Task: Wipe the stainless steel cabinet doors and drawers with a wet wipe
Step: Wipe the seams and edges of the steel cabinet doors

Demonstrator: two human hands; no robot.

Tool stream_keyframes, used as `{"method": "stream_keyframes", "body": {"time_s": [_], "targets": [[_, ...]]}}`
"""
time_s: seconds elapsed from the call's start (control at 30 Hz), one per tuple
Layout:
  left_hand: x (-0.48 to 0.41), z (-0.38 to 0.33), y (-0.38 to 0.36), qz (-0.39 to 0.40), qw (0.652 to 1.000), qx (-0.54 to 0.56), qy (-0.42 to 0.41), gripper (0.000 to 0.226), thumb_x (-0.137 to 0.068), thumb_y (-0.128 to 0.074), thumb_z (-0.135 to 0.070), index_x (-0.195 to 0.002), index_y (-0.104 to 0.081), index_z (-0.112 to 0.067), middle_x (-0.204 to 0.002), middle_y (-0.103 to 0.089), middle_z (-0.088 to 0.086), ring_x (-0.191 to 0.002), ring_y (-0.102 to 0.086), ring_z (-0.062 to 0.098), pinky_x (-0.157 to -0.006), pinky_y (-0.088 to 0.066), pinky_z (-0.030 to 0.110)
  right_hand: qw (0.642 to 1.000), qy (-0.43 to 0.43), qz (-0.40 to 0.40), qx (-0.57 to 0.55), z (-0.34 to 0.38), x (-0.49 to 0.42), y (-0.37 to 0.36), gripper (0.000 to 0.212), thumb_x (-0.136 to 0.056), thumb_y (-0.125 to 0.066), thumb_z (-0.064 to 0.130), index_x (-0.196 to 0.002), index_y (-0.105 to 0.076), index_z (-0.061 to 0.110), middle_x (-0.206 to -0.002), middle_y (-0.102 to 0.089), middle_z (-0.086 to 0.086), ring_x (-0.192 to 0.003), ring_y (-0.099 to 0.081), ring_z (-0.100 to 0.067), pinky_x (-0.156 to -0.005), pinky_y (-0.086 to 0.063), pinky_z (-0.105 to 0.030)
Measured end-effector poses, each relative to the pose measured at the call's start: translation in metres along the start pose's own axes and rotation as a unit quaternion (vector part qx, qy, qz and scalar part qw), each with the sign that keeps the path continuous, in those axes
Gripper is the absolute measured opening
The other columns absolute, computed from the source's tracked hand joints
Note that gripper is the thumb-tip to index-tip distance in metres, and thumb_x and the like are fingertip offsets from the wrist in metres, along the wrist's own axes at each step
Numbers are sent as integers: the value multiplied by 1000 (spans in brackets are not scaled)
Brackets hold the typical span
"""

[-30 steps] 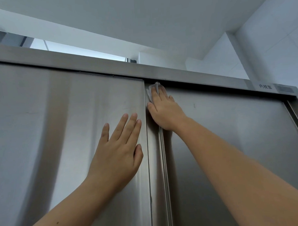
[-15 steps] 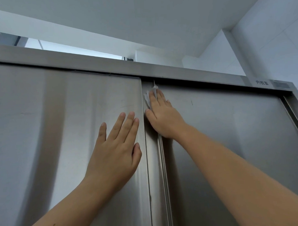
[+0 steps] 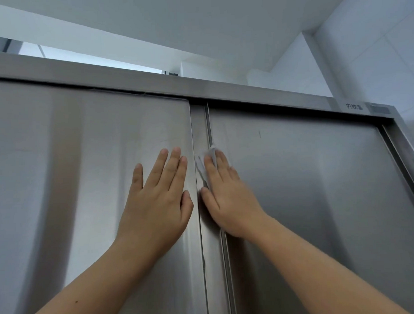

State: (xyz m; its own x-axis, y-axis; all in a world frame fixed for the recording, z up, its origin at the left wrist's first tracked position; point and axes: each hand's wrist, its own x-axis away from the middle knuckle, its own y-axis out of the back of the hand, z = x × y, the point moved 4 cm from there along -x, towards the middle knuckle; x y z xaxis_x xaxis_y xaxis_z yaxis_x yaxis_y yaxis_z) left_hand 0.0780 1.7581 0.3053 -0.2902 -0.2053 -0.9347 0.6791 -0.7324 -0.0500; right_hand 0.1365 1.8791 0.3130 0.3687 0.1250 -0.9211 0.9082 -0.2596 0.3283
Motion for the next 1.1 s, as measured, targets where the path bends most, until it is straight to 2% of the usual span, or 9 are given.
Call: {"method": "stream_keyframes", "body": {"time_s": [0.17,0.37,0.53,0.67,0.73,0.87,0.97,1.1], "targets": [[2,-3,2,11,1000,2,0,58,-86,-27,-27,-134,-45,0,-143,-40,16,-131,-38,33,-100,-32,59,999,-28,5,21,-4,-26,10,63,-100,-29,31,-147,5,7,-156,11,-11,-142,12,-17,-113,6,-28],[5,-5,4,-11,1000,4,3,57,-86,-29,-25,-133,-46,1,-141,-42,18,-130,-40,34,-99,-33,58,998,-45,6,39,-10,-60,22,65,-99,-28,35,-147,5,6,-156,12,-12,-143,10,-19,-114,1,-33],[32,-9,6,-29,999,15,-11,56,-85,-32,-25,-132,-48,2,-140,-42,19,-129,-40,35,-97,-36,58,999,-39,-9,-6,3,-10,4,64,-100,-28,34,-147,6,9,-156,13,-8,-142,14,-16,-113,5,-31],[73,-17,10,-24,999,18,-15,57,-85,-34,-25,-134,-45,2,-144,-37,18,-132,-36,32,-101,-26,52,999,-32,4,-33,22,66,-22,63,-99,-27,35,-143,13,14,-154,16,-6,-137,25,-11,-114,11,-28],[83,-22,11,-5,1000,13,-11,58,-85,-34,-25,-135,-43,3,-145,-35,19,-133,-35,34,-101,-27,54,998,-38,15,-36,26,82,-29,62,-99,-27,35,-139,16,16,-152,19,-5,-134,28,-9,-112,14,-26],[84,-26,11,24,1000,14,12,59,-86,-32,-26,-136,-40,4,-146,-33,20,-134,-32,35,-101,-29,57,999,-44,18,-27,21,69,-22,64,-100,-30,33,-144,11,11,-154,14,-10,-137,22,-12,-113,10,-29],[87,-26,10,25,1000,10,14,58,-87,-31,-25,-138,-38,4,-147,-31,19,-135,-31,33,-103,-26,54,998,-51,17,-28,16,52,-17,63,-100,-28,33,-146,7,8,-155,13,-10,-142,15,-16,-113,7,-31],[99,-34,10,24,1000,4,17,57,-89,-31,-25,-139,-37,2,-147,-31,18,-135,-31,32,-105,-24,51,996,-56,0,-62,19,51,-17,62,-100,-25,34,-146,7,9,-155,13,-7,-142,15,-15,-112,9,-29]]}}
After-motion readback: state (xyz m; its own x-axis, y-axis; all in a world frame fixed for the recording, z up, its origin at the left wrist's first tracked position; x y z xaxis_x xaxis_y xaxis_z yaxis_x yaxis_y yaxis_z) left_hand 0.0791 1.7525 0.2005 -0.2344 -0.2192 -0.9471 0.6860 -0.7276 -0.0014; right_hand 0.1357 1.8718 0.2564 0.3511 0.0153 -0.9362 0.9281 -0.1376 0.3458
